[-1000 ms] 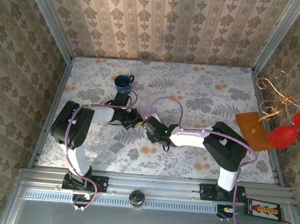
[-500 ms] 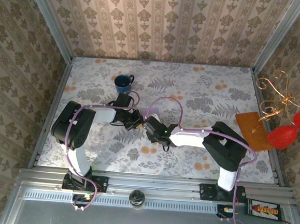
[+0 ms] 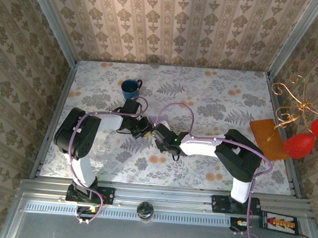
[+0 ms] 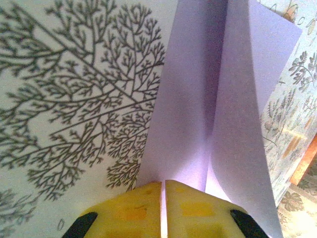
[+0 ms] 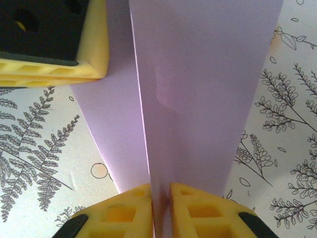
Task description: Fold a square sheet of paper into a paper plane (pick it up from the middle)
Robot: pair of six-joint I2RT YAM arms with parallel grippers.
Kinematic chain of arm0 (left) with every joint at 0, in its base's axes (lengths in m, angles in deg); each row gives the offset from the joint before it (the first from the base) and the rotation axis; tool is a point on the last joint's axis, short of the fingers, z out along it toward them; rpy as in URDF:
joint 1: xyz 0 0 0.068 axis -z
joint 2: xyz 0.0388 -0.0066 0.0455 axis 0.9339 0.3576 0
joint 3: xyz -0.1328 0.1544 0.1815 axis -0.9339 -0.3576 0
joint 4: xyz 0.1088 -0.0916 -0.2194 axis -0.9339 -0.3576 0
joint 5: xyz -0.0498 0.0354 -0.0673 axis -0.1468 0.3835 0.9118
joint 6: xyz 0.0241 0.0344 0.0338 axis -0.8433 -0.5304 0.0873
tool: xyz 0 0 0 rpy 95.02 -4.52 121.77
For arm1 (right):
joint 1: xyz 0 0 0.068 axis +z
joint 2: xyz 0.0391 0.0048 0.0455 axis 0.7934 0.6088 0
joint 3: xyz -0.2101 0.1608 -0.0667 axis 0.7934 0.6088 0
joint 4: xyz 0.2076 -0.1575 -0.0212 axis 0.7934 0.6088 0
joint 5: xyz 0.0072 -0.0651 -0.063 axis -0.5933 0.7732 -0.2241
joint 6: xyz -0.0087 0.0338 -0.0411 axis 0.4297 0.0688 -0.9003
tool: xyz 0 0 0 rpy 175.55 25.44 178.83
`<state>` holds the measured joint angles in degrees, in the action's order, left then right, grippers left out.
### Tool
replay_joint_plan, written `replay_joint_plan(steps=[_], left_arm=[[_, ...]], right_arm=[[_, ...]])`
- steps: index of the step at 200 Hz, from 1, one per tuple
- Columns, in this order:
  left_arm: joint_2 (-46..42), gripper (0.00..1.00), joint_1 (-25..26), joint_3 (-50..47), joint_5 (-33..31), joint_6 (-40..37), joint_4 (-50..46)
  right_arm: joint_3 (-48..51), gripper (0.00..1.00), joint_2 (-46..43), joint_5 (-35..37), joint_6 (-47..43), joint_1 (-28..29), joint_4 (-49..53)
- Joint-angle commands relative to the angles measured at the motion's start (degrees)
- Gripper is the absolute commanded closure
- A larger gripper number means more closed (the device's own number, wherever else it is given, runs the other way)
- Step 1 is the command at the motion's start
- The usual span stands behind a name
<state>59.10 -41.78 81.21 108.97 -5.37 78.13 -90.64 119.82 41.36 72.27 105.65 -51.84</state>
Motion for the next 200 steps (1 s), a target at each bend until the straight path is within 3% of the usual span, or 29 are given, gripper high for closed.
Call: replay_joint_plan(steps=[1, 54, 132, 200], left_arm=[[-3.2, 0.89, -0.7, 0.7, -1.5, -1.4, -3.7], [-9.6, 0.87, -3.2, -2.4, -2.7, -2.2, -4.0], [-11.2, 0.8, -2.4, -9.3, 4.0, 1.4, 12.8], [-8.0, 0.77, 0.1, -10.3, 8.7, 3.2, 22.6]], right_arm=[[0.8, 0.86, -0.7, -1.7, 0.6, -0.1, 0.2], [2.7, 0.9, -3.9, -12.6, 2.0, -3.2, -2.3], [6.5, 0.9, -3.9, -32.8, 8.6, -10.4, -11.4], [9.7, 0.89, -2.5, -43.1, 14.1, -15.1, -18.2]])
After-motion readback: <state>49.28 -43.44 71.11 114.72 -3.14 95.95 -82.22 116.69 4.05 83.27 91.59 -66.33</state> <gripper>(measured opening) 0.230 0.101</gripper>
